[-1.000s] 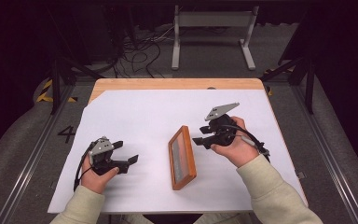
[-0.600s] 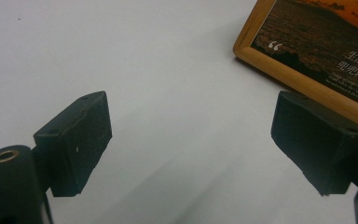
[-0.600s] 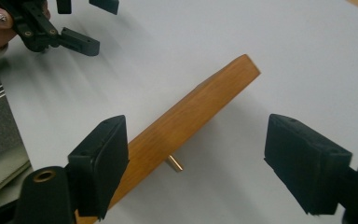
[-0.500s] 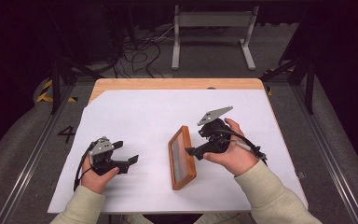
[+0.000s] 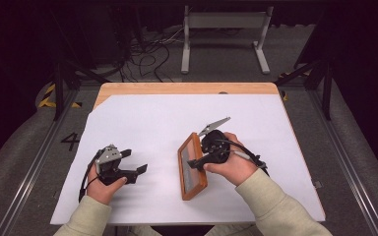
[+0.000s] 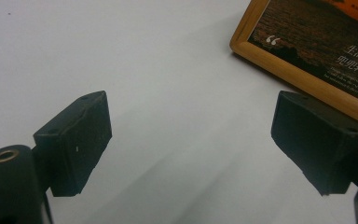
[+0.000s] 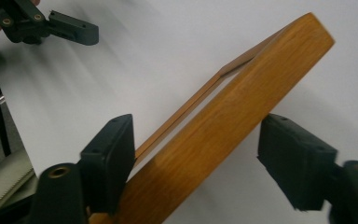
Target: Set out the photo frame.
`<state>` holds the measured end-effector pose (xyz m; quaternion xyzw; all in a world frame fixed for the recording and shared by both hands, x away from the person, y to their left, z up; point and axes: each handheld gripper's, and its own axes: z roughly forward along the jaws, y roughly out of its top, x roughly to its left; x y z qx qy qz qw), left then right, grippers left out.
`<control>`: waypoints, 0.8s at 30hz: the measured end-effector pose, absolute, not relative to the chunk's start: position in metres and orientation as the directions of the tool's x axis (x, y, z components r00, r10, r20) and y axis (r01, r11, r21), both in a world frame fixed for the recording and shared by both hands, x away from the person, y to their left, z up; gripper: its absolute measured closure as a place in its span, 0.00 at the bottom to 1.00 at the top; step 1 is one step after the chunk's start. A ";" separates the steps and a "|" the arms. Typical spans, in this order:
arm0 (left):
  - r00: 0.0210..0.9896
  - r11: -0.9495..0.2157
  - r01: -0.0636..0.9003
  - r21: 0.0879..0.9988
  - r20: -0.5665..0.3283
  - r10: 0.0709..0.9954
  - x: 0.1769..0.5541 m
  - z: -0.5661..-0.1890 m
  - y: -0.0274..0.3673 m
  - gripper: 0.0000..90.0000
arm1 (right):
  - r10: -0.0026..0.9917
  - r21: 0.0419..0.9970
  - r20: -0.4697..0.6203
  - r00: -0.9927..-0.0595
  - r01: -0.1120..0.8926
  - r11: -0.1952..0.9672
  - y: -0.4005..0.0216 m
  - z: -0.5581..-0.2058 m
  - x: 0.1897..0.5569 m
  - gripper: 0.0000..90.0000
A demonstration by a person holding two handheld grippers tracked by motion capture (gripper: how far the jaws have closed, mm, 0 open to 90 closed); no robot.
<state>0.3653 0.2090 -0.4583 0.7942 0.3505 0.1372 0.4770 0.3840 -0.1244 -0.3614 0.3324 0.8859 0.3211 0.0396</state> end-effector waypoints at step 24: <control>0.718 -0.296 0.455 0.840 -0.149 0.680 0.365 -0.459 0.207 0.16 | 0.701 0.453 0.222 -0.678 0.708 0.541 -0.107 -0.373 0.391 0.56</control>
